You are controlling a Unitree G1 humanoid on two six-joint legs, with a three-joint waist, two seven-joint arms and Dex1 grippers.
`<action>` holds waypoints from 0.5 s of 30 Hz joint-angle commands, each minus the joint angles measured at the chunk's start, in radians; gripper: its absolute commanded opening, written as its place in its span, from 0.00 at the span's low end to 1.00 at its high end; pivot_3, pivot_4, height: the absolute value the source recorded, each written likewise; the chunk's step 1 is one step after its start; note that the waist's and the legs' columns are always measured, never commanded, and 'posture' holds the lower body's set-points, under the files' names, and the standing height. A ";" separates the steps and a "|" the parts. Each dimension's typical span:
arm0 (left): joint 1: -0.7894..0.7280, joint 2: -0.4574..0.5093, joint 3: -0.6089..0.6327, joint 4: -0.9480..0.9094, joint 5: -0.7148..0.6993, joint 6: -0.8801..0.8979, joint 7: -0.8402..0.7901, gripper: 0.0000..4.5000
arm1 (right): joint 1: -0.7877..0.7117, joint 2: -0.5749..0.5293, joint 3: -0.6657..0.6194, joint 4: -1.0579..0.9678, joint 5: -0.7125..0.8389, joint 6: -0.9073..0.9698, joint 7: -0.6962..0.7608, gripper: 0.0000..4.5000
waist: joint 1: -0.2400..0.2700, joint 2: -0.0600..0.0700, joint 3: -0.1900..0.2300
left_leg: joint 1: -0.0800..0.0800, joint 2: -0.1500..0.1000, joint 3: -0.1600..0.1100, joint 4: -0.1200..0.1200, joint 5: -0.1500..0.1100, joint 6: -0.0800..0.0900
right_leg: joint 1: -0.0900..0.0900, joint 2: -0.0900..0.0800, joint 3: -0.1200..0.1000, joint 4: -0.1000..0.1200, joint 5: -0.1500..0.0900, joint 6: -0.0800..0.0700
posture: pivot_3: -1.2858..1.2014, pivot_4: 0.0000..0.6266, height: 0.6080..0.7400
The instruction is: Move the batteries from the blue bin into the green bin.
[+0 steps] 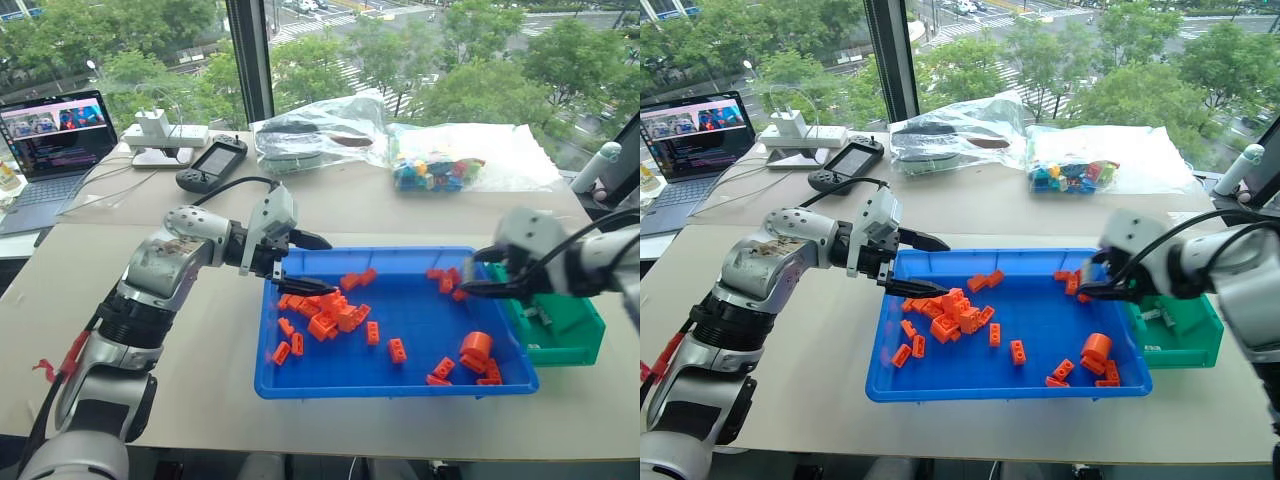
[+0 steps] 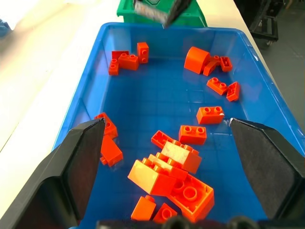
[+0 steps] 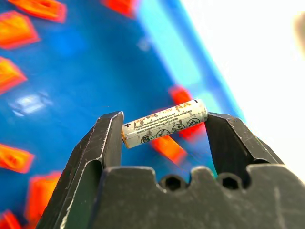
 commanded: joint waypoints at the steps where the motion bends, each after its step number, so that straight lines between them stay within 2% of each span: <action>1: -0.031 -0.012 0.004 -0.001 -0.003 -0.024 -0.007 1.00 | 0.059 -0.070 -0.074 0.092 -0.060 -0.063 -0.030 0.56 | -0.001 0.000 0.000 | 0.000 0.000 0.000 0.000 0.000 0.000 | 0.000 0.000 0.000 0.000 0.000 0.000 | 0.52 0.24 0.94; 6: -0.037 -0.025 0.002 0.011 0.002 -0.028 -0.008 1.00 | 0.093 -0.081 -0.087 0.173 -0.081 -0.094 -0.058 0.56 | -0.013 0.000 0.000 | 0.000 0.001 0.001 0.000 0.000 0.000 | -0.001 0.000 0.001 0.000 0.000 0.000 | 0.52 0.24 0.94; 8: -0.037 -0.028 0.001 0.016 0.005 -0.032 -0.010 1.00 | 0.097 -0.073 -0.091 0.185 -0.078 -0.087 -0.067 0.78 | -0.018 0.001 0.000 | 0.001 0.001 0.001 0.000 0.000 0.000 | -0.001 0.000 0.001 0.000 0.000 0.000 | 0.52 0.24 0.94; 11: -0.036 -0.032 -0.002 0.035 0.020 -0.050 -0.005 1.00 | 0.106 -0.056 -0.104 0.176 -0.057 -0.065 -0.072 0.98 | -0.020 0.001 0.000 | 0.001 0.001 0.001 -0.001 0.000 0.000 | -0.001 0.000 0.001 0.000 0.000 0.000 | 0.52 0.24 0.94; 15: -0.039 -0.036 0.007 0.046 0.021 -0.054 -0.002 1.00 | 0.115 -0.048 -0.140 0.164 -0.037 -0.042 -0.077 0.99 | -0.016 0.001 0.000 | 0.001 0.001 0.001 -0.001 0.000 0.000 | -0.001 0.000 0.001 0.000 0.000 0.000 | 0.52 0.24 0.94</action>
